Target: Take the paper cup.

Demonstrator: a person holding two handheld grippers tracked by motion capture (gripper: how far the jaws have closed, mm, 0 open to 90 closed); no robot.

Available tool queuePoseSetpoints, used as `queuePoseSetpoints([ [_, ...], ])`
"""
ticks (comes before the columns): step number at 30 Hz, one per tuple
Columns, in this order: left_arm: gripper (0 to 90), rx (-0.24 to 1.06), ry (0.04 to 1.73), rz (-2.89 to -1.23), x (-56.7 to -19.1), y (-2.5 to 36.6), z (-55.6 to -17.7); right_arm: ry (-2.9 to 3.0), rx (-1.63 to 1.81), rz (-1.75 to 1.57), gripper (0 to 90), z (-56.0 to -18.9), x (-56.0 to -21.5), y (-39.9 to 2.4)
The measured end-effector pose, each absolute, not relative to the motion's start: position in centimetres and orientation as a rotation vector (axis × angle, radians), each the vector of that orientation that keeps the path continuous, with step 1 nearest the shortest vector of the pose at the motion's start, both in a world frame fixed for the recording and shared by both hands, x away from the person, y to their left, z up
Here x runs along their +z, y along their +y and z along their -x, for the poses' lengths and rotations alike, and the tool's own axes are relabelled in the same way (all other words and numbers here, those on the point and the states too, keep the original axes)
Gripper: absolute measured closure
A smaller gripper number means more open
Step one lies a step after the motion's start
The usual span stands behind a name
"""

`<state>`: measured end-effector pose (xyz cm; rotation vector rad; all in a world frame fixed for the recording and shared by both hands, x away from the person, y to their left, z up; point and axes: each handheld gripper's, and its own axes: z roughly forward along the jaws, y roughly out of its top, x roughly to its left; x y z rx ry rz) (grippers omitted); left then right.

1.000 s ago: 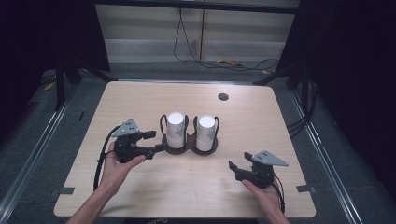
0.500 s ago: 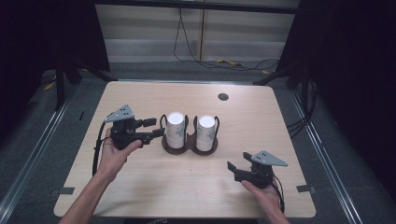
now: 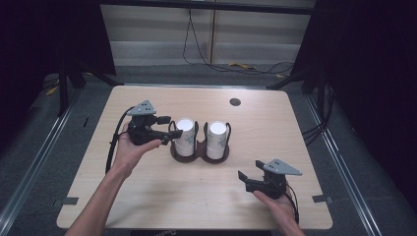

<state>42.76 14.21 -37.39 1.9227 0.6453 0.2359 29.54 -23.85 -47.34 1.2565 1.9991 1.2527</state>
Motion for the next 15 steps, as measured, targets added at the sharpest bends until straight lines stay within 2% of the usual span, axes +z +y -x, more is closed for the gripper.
queuePoseSetpoints([
  [8,26.2,0.273,0.641,-1.983,-37.4,12.3,-43.2,1.997,1.259,-1.256,19.6,-29.5,-47.3,-23.8],
  [15,25.9,0.260,0.665,-2.003,-37.4,11.6,-44.6,2.010,1.274,-1.235,14.3,-29.4,-47.3,-23.6],
])
